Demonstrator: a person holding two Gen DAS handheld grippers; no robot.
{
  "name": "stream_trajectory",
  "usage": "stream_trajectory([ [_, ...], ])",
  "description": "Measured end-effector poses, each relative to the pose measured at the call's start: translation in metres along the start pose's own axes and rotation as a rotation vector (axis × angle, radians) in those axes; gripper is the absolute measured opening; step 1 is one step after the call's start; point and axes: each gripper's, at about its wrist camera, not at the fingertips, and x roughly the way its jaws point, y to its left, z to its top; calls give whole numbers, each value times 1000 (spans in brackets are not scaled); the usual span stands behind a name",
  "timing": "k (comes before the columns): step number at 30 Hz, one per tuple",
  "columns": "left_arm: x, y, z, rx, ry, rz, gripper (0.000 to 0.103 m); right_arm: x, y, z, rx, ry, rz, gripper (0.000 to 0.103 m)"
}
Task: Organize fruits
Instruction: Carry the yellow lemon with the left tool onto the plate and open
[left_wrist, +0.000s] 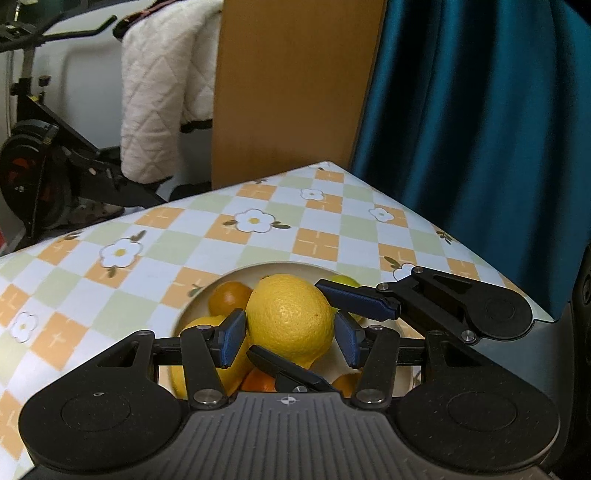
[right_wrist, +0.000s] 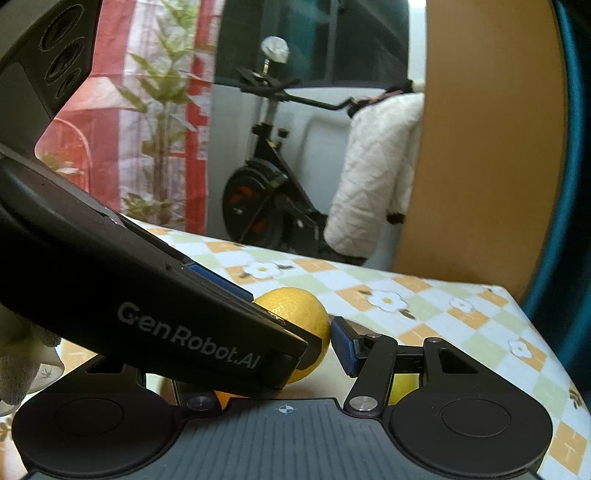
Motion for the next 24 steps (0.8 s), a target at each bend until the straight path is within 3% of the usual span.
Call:
stream_trajectory([
  [8, 21, 1, 0, -23, 52, -9, 55, 15, -14, -13, 37, 55, -1, 53],
  [24, 24, 2, 3, -43, 56, -1, 55, 30, -7, -4, 24, 95, -24, 53],
])
